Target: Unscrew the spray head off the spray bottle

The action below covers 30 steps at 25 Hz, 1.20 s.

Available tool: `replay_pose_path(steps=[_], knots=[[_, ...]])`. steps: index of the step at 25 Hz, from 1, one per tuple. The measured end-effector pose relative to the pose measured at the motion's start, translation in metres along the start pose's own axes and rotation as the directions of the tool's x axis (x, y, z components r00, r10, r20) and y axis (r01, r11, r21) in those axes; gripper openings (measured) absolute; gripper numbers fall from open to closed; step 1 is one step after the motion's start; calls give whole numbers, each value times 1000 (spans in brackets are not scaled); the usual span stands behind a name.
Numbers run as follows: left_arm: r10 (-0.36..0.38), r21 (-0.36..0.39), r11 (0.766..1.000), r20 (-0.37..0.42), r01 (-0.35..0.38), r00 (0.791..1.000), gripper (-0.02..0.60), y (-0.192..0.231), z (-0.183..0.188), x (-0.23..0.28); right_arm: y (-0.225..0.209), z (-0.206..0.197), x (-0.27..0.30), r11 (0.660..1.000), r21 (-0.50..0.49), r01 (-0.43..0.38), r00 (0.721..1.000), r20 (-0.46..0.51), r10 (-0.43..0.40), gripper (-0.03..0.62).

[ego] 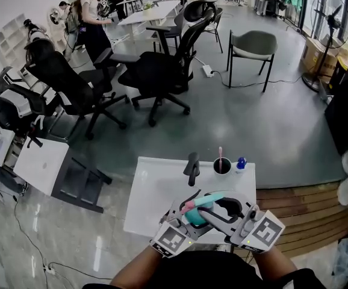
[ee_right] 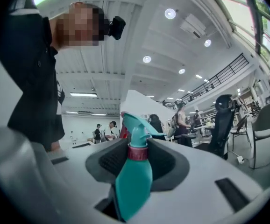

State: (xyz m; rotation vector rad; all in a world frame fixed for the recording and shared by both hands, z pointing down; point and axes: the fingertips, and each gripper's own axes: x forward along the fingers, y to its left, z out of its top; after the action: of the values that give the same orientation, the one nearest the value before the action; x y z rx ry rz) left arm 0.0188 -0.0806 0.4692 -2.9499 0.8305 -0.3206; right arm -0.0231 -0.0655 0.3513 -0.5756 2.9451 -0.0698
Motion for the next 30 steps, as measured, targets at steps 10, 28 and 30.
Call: replay_pose_path(steps=[10,28,30], knots=[[-444,2,893,176,451,878,448,-62,36,-26,48,12,-18,933,18,-358,934,12,358,140],[73,-21,997,16,-73,997,449,18,7,-5,-6,2,-10,1000,-8,20,998,57,-20,215],[90,-16,996,1,-90,996,449,19,2,-4,-7,1,-8,999,-15,31,998,58,-30,201]])
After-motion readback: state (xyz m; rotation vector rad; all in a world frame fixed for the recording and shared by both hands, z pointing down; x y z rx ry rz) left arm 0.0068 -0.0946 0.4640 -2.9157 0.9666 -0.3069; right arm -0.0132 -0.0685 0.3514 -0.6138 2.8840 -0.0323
